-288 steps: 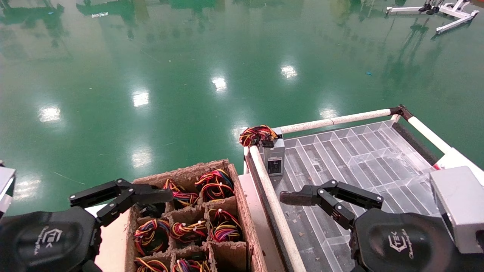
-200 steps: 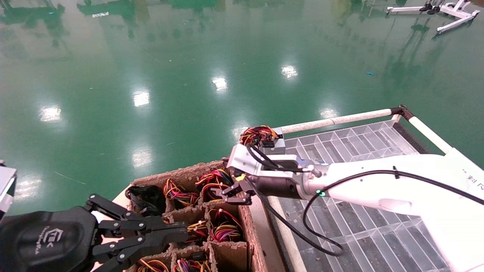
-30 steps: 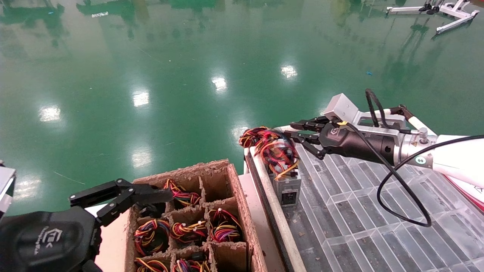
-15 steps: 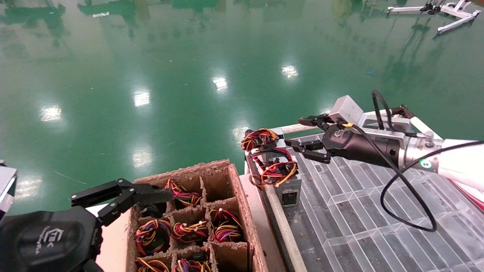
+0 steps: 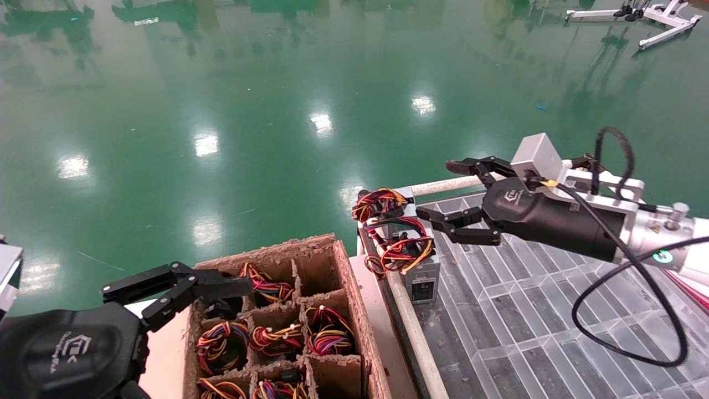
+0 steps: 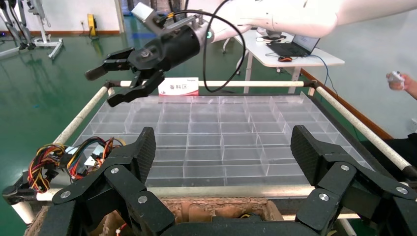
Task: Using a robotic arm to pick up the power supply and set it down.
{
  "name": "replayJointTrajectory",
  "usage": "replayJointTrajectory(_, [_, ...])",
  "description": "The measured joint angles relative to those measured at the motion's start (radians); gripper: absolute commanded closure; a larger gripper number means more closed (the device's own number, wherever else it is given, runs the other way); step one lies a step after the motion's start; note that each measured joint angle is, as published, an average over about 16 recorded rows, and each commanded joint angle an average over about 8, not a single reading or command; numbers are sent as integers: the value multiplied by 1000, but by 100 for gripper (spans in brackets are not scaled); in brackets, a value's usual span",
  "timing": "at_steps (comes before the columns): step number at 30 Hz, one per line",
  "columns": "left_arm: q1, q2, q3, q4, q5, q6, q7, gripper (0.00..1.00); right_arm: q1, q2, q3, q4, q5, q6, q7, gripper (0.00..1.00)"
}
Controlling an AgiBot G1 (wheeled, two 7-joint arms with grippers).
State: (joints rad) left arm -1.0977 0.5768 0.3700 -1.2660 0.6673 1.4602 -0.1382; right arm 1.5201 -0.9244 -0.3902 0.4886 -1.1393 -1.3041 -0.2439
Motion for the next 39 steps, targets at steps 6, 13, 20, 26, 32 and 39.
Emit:
replayJointTrajectory(6, [0,0,0,0,0,0,0,0,-65,46,16,116,60,-28,63,0])
replayJointTrajectory(13, [0,0,0,0,0,0,0,0,-141,99,35,252,130,-61,137,0])
replayJointTrajectory(20, [0,0,0,0,0,0,0,0,-218,153,54,389,200,-94,211,0])
replayJointTrajectory(26, [0,0,0,0,0,0,0,0,-283,199,70,506,260,-122,274,0])
replayJointTrajectory(32, [0,0,0,0,0,0,0,0,-348,245,87,622,320,-150,338,0])
replayJointTrajectory(39, [0,0,0,0,0,0,0,0,-392,276,97,700,360,-169,380,0])
